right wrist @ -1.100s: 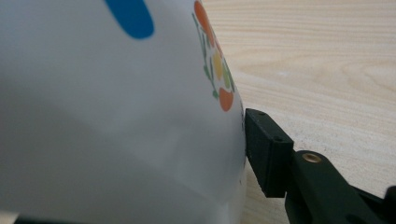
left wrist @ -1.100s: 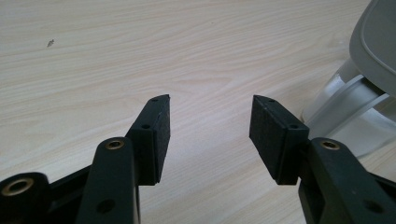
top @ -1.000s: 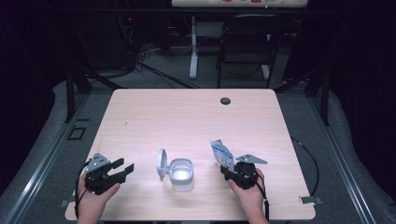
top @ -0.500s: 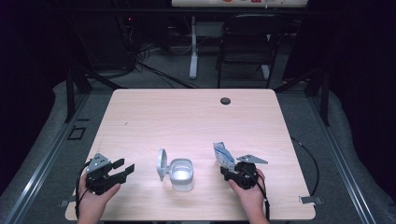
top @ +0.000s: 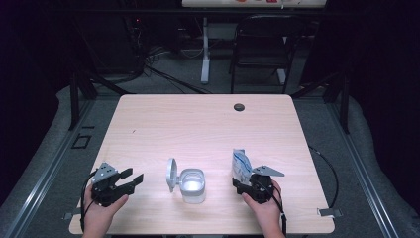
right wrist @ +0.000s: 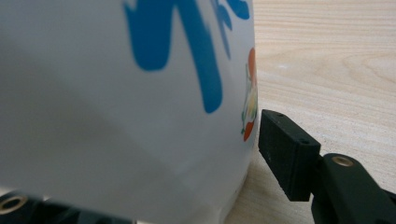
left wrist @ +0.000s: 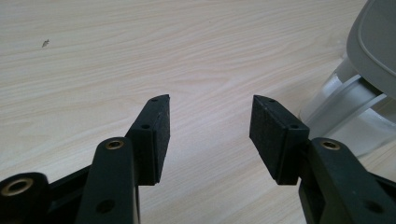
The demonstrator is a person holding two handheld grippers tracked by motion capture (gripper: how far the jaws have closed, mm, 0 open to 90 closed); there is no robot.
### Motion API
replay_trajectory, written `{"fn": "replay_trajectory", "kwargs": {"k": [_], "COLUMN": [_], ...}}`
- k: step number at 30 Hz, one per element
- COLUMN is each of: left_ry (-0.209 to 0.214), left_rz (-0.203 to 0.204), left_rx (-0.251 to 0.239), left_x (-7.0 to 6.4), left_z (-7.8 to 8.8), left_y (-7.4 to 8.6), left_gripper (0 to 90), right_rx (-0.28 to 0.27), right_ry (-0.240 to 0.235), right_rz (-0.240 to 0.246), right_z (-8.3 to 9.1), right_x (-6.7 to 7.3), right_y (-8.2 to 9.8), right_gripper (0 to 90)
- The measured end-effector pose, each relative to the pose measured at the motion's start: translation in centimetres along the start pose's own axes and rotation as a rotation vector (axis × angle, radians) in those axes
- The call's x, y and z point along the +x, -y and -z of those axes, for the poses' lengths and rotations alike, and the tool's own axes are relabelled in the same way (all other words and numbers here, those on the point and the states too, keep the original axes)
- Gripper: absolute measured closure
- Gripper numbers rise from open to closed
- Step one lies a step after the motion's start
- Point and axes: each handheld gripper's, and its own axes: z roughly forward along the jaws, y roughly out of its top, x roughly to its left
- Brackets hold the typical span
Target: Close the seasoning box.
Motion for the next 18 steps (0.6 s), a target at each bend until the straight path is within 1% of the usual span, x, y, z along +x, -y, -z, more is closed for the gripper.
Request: {"fn": "replay_trajectory", "kwargs": {"k": [2, 3, 4, 5, 6, 7, 8, 12, 15, 16, 17, 18], "left_ry": [-0.001, 0.000, 0.000, 0.000, 0.000, 0.000, 0.004, 0.007, 0.009, 0.012, 0.014, 0.015], "left_rz": [-0.002, -0.003, -0.004, -0.004, -0.003, -0.003, -0.003, -0.005, -0.011, -0.006, -0.005, -0.007], "left_rx": [-0.001, 0.003, 0.001, 0.007, -0.006, -0.006, -0.002, -0.005, 0.004, -0.008, -0.013, -0.011], "left_x": [0.0, 0.0, 0.0, 0.0, -0.1, -0.1, -0.1, -0.1, -0.2, -0.3, -0.4, -0.4], "left_z": [0.0, 0.0, -0.1, 0.0, -0.1, -0.1, -0.1, -0.2, -0.2, -0.3, -0.3, -0.3], "left_y": [0.0, -0.1, -0.1, -0.1, -0.2, -0.2, -0.3, -0.3, -0.5, -0.5, -0.6, -0.6], "left_gripper": [48.5, 48.5, 48.5, 48.5, 48.5, 48.5, 48.4, 48.4, 48.4, 48.5, 48.4, 48.4], "right_rx": [-0.009, -0.002, -0.014, -0.014, -0.011, -0.007, -0.016, -0.017, -0.022, -0.019, -0.024, -0.013], "right_ry": [-0.008, 0.003, -0.008, -0.008, -0.007, -0.005, -0.004, -0.002, -0.003, 0.004, -0.001, 0.010], "right_rz": [-0.005, 0.001, -0.003, -0.003, -0.001, 0.005, 0.002, 0.006, 0.006, 0.010, 0.010, 0.023], "right_z": [0.0, 0.1, 0.2, 0.2, 0.4, 0.5, 0.5, 0.8, 0.9, 1.1, 1.2, 1.3], "right_x": [0.1, 0.1, 0.2, 0.2, 0.2, 0.2, 0.2, 0.2, 0.2, 0.3, 0.3, 0.3], "right_y": [0.0, 0.0, 0.0, 0.0, 0.1, 0.0, 0.1, 0.1, 0.1, 0.2, 0.2, 0.2], "right_gripper": [43.5, 43.5, 43.5, 43.5, 43.5, 43.5, 43.4, 43.5, 43.5, 43.5, 43.5, 43.5]}}
